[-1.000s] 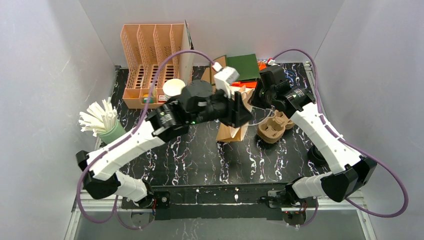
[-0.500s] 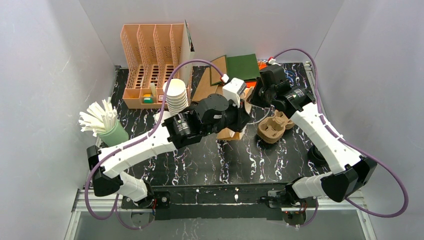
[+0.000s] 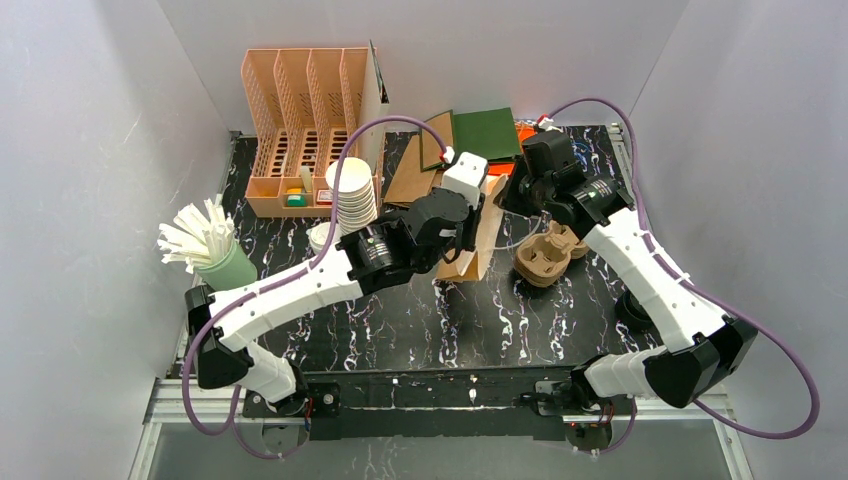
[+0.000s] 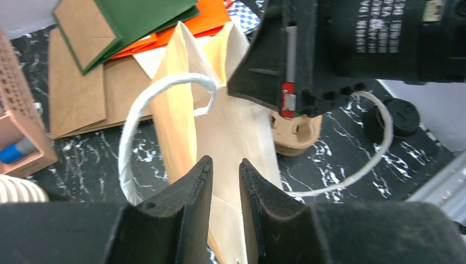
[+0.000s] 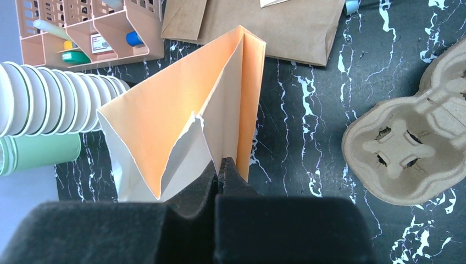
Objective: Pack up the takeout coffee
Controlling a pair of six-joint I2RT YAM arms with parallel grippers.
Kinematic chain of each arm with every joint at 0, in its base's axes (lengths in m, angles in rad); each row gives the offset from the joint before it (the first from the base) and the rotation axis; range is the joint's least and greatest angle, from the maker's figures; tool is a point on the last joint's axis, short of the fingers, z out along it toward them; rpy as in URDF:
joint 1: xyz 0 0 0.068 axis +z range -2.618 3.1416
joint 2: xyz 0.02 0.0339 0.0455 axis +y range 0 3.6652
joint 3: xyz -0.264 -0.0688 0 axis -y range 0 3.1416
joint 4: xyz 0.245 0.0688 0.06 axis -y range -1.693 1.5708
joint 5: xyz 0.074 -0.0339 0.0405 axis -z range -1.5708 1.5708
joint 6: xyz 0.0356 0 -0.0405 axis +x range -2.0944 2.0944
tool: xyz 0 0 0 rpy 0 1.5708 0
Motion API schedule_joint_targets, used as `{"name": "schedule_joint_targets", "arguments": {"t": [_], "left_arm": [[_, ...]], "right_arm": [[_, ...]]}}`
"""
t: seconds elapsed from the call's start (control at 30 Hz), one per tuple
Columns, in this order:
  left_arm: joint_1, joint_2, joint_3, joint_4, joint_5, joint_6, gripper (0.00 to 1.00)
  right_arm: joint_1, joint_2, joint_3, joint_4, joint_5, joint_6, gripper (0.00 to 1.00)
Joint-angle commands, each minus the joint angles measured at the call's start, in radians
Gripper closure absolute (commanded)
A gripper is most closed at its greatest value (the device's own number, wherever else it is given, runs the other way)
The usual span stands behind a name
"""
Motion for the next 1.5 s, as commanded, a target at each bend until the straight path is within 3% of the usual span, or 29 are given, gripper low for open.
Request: {"name": "schedule_joint_targets", "arguments": {"t": [0.0,0.27,0.47,0.57,0.8,0.97,1.0,1.03,1.07,1.13,1.3,1.47], "left_arm": [[0.006,0.016,0.061,-0.073,-0.141,0.066,0.74],[0.011,0.054,0.061,-0.085,-0.166,0.085,0.58],[0.013,0.097,0.068,-0.101,-0.219,0.116,0.53],[0.013,0.118,0.076,-0.123,-0.251,0.128,0.59],[0.034,0.11,0.088,-0.209,-0.338,0.155,0.95],[0.049,0.074,0.103,-0.262,-0.352,0.153,1.0],[0.051,0.064,0.104,-0.266,-0.351,0.151,1.0],[0.055,0.052,0.105,-0.269,-0.34,0.148,1.0],[0.055,0.041,0.105,-0.269,-0.324,0.146,1.0],[0.057,0.007,0.094,-0.239,-0.262,0.136,1.0],[0.078,-0.097,0.022,-0.131,-0.121,0.069,1.0],[0.097,-0.128,0.007,-0.11,-0.068,0.034,1.0]], "right_arm": [[0.002,-0.03,0.0,0.041,-0.007,-0.002,0.99],[0.001,-0.028,-0.011,0.05,-0.034,-0.014,0.99],[0.001,-0.034,-0.018,0.061,-0.062,-0.034,0.99],[0.002,-0.039,-0.018,0.051,-0.05,-0.044,0.99],[0.001,-0.05,-0.022,-0.005,0.048,-0.091,0.97],[0.001,-0.046,-0.026,-0.059,0.148,-0.121,0.87],[0.001,-0.044,-0.027,-0.067,0.171,-0.123,0.79],[0.001,-0.045,-0.026,-0.07,0.187,-0.128,0.59],[0.001,-0.047,-0.027,-0.069,0.186,-0.137,0.47],[0.002,-0.058,-0.03,-0.048,0.136,-0.171,0.36],[0.001,-0.082,-0.068,0.038,-0.107,-0.246,0.25],[0.002,-0.046,-0.077,0.055,-0.273,-0.252,0.23]]}}
